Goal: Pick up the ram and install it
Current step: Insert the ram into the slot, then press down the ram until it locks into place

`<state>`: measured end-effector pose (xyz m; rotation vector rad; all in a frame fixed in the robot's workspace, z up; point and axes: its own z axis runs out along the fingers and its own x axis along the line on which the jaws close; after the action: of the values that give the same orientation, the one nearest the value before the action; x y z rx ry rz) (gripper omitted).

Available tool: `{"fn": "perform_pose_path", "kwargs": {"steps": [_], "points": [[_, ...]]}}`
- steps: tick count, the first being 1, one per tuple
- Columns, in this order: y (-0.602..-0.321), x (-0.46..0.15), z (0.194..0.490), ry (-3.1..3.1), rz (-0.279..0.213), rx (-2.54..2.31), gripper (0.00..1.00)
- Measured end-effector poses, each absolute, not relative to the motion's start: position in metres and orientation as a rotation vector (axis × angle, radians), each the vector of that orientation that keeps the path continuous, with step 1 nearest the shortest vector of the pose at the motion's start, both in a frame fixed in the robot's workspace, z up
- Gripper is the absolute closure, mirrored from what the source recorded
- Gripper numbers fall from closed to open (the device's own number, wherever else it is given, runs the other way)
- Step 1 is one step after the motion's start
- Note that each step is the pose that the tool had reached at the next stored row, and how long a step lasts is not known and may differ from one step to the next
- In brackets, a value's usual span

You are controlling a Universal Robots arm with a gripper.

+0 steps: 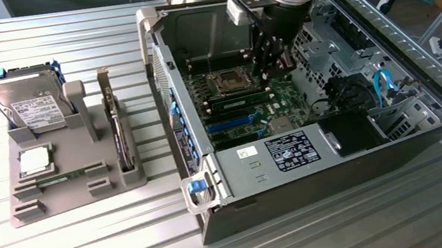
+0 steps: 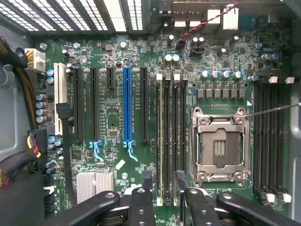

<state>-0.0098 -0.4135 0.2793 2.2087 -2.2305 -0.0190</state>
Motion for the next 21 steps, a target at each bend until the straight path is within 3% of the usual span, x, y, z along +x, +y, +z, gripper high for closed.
{"fn": "perform_pose_path", "kwargs": {"steps": [11,21], "points": [[-0.413,-0.009,0.299,-2.23,-0.019,2.209,0.68],[-0.413,-0.009,0.3,-2.231,-0.019,2.209,0.68]]}}
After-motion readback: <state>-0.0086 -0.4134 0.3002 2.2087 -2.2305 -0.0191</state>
